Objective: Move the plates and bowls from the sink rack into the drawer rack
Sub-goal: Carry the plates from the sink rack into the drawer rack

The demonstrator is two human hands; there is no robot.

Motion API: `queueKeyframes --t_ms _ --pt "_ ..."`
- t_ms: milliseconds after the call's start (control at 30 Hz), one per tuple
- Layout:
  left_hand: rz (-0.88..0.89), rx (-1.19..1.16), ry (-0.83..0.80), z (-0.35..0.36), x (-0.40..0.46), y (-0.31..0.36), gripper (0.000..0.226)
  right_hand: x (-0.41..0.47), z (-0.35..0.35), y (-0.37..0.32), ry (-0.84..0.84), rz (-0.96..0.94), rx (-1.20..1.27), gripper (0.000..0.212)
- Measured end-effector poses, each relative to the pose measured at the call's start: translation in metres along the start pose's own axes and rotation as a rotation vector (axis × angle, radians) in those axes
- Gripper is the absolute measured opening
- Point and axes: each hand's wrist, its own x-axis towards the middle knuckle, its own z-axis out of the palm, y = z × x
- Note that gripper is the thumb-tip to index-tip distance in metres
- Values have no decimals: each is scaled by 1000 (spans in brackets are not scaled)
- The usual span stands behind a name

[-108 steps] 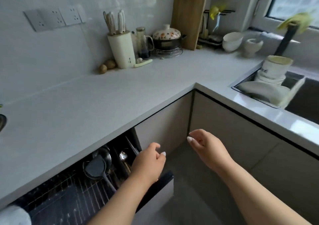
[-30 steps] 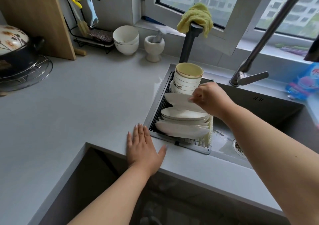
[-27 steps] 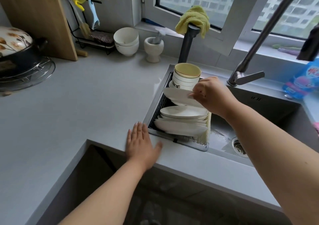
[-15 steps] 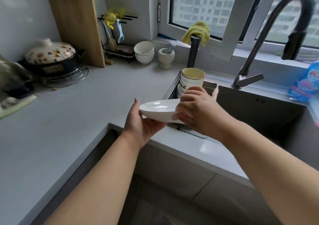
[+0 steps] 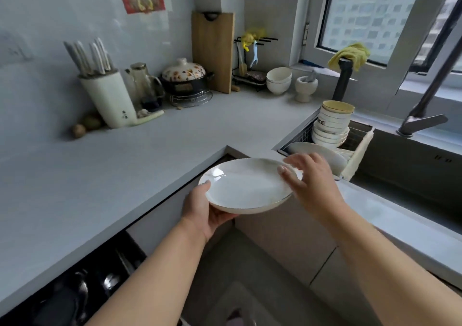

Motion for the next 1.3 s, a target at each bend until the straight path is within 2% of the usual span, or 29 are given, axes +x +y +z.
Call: queueKeyframes --t_ms 100,167,267,333,400,633,767,900,1000,1067,1133,1233,1300 --pt "25 -37 97 -36 -23 -3 27 -15 20 -17 -175 213 134 43" --pt "43 -77 144 -62 -38 -3 29 -29 37 -35 -376 347 407 43" --pt "45 -144 202 -102 -60 -5 32 -51 58 -70 -571 547 891 27" --pt "34 -189 248 -132 -72 -7 32 -65 73 -94 -665 651 1062 28" --pt "25 -241 299 -164 -82 -9 32 -77 91 -117 -722 699 1130 32" --pt "5 -224 511 -284 -120 -27 41 -124 165 -194 -822 675 1008 29" --pt "-11 -135 672 -365 -153 -44 54 -163 212 -241 -946 570 901 27" --pt "-34 -108 802 -458 -192 -60 62 -206 260 -292 -1048 451 763 13" --pt "-68 -37 890 -520 -225 -68 62 -241 302 -328 -1127 414 694 19" --pt "-84 110 961 -559 -242 -80 64 -266 333 -350 -1168 408 654 27" --pt "-122 406 1003 -592 -259 -91 60 -289 365 -369 -1193 380 578 35" --pt "-135 726 998 -628 -278 -104 46 -320 404 -396 -1226 330 448 42" --pt "-133 867 990 -645 -288 -113 49 -337 428 -412 -1249 271 368 48"
